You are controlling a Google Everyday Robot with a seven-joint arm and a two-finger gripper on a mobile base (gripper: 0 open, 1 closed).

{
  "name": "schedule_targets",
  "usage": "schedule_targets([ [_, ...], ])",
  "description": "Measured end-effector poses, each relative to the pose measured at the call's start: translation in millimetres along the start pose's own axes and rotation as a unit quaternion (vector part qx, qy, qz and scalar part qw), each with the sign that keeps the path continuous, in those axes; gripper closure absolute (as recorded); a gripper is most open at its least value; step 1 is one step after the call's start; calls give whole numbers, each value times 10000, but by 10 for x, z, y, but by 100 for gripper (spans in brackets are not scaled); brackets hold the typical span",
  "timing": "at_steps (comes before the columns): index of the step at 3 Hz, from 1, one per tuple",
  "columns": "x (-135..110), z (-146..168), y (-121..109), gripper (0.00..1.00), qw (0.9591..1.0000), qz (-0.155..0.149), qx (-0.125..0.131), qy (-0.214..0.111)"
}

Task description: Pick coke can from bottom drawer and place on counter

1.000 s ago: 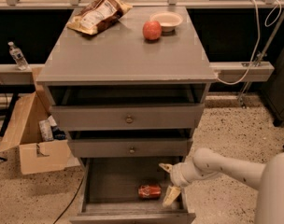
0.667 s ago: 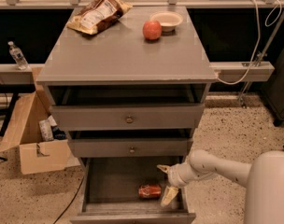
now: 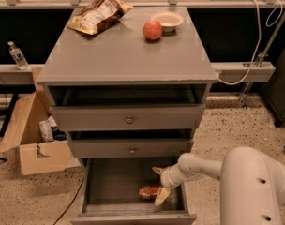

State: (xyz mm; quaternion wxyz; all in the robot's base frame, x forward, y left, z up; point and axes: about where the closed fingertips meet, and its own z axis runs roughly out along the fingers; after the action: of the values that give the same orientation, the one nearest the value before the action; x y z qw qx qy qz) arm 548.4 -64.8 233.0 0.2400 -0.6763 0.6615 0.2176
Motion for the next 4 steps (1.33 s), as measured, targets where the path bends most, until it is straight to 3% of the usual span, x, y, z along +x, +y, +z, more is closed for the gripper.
schedule_targets([
  [3,339,588,-67,0,9984,72,134,540],
  [4,458,740,-34,27,9976,53,136,673],
])
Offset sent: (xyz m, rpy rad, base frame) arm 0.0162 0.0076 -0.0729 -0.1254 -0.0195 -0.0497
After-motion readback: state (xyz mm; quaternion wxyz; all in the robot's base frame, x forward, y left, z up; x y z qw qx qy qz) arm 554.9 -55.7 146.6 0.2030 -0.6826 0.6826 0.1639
